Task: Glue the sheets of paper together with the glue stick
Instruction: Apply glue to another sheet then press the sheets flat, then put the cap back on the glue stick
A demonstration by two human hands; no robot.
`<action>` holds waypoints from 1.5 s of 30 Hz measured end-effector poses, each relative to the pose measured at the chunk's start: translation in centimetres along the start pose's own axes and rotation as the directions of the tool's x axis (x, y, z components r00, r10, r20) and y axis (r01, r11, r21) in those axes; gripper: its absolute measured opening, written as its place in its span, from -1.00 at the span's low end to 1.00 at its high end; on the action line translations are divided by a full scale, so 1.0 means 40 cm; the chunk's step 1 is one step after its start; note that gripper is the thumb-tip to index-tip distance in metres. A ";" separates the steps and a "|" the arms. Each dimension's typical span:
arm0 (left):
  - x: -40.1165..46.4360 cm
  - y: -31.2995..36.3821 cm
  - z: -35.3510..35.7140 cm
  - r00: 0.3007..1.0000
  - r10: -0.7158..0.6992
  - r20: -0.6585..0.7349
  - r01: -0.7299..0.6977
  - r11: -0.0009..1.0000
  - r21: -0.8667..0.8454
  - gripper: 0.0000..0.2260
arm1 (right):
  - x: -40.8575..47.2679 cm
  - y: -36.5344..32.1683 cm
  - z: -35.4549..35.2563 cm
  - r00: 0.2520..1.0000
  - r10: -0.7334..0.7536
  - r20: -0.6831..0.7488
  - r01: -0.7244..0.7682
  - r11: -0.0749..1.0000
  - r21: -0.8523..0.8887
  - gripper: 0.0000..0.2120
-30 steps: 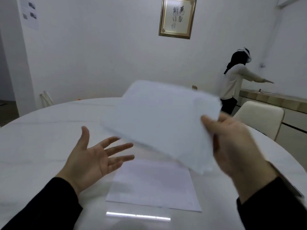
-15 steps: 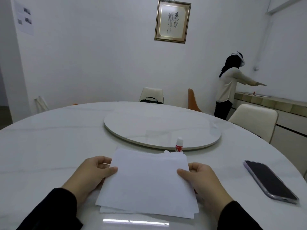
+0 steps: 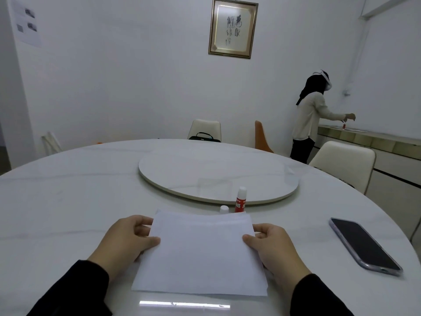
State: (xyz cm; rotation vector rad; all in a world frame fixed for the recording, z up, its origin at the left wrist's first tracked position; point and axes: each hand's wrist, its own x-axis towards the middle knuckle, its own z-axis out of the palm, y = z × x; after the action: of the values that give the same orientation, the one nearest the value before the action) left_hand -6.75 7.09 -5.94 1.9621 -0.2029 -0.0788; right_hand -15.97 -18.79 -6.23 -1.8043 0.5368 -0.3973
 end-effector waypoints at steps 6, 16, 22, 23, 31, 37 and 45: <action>0.001 -0.008 0.010 0.992 0.117 -0.039 -0.102 0.957 0.270 -0.80 | 0.008 0.005 0.007 0.999 -0.044 -0.003 0.043 0.985 -0.166 -0.84; 0.003 -0.012 0.019 0.987 0.148 -0.060 -0.113 0.912 0.394 -0.78 | 0.016 0.017 0.018 0.996 -0.085 -0.041 0.069 0.950 -0.306 -0.81; 0.004 -0.012 0.024 0.981 0.160 -0.107 -0.103 0.906 0.411 -0.74 | 0.023 0.019 0.018 0.994 -0.096 -0.058 0.073 0.944 -0.321 -0.81; 0.004 -0.012 0.025 0.981 0.160 -0.112 -0.100 0.905 0.414 -0.74 | 0.024 0.019 0.017 0.994 -0.095 -0.061 0.071 0.946 -0.316 -0.80; 0.005 -0.013 0.029 0.976 0.181 -0.123 -0.113 0.899 0.424 -0.75 | 0.021 0.025 0.028 0.988 -0.129 -0.086 0.079 0.899 -0.430 -0.71; 0.005 -0.014 0.032 0.978 0.178 -0.105 -0.108 0.873 0.475 -0.63 | 0.039 0.008 0.016 0.975 -0.185 -0.121 0.080 0.805 -0.588 -0.51; 0.024 -0.023 0.035 0.970 0.216 -0.107 -0.139 0.864 0.483 -0.74 | 0.197 -0.016 0.037 0.996 -0.087 -0.032 0.073 0.952 -0.296 -0.39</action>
State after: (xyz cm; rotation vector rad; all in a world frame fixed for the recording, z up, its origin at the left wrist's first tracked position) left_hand -5.91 6.01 -7.28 2.4147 -0.3220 0.2747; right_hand -8.49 -21.75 -6.04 -2.1144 0.5792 -0.4318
